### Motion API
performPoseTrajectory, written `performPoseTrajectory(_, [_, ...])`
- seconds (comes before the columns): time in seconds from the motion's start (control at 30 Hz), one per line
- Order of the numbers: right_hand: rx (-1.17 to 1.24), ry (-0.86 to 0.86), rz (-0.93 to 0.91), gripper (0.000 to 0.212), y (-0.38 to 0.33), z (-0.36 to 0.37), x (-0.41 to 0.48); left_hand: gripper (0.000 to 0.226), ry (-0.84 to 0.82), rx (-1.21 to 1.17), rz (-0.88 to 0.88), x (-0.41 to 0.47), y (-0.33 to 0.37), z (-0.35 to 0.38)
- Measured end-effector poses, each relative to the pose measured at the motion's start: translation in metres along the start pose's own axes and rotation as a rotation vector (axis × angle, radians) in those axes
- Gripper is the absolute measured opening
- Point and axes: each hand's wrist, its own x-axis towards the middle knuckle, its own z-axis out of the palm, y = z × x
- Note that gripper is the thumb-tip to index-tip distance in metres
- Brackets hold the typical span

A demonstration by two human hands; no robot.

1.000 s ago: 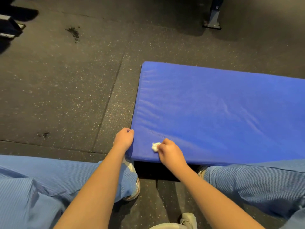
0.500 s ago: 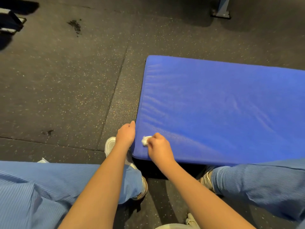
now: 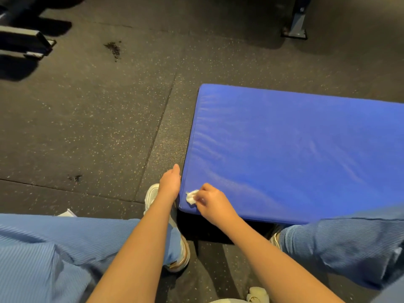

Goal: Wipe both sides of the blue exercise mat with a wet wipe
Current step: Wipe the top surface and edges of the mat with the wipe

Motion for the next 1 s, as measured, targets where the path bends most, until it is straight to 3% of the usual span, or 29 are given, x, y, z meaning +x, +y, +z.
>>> performPoseTrajectory(0.17, [-0.058,0.176,0.340,0.023,0.023,-0.022,-0.001,0.046,-0.009,-0.004,0.016,-0.003,0.006,-0.002])
performPoseTrajectory(0.43, [-0.037,0.111,0.044,0.018,0.018,-0.010,-0.006,0.038,-0.029,0.074,0.009,0.008,0.007,-0.002])
performPoseTrajectory(0.57, [0.036,0.225,0.270,0.020,0.047,-0.021,0.028,0.044,-0.061,0.087,0.040,0.019,0.016,0.004])
performPoseTrajectory(0.63, [0.044,0.228,0.296,0.019,0.046,-0.022,0.039,0.045,-0.074,0.103,0.052,0.026,0.017,0.007])
performPoseTrajectory(0.77, [-0.087,0.008,0.019,0.022,0.018,-0.009,0.034,0.047,-0.103,-0.025,-0.020,0.041,0.015,0.012])
performPoseTrajectory(0.83, [-0.125,-0.017,-0.047,0.023,0.020,-0.009,0.035,0.055,-0.114,-0.082,-0.062,0.046,0.018,0.015])
performPoseTrajectory(1.0, [-0.066,0.141,0.192,0.019,0.052,-0.024,0.058,0.052,-0.147,-0.016,0.031,0.061,0.034,0.021])
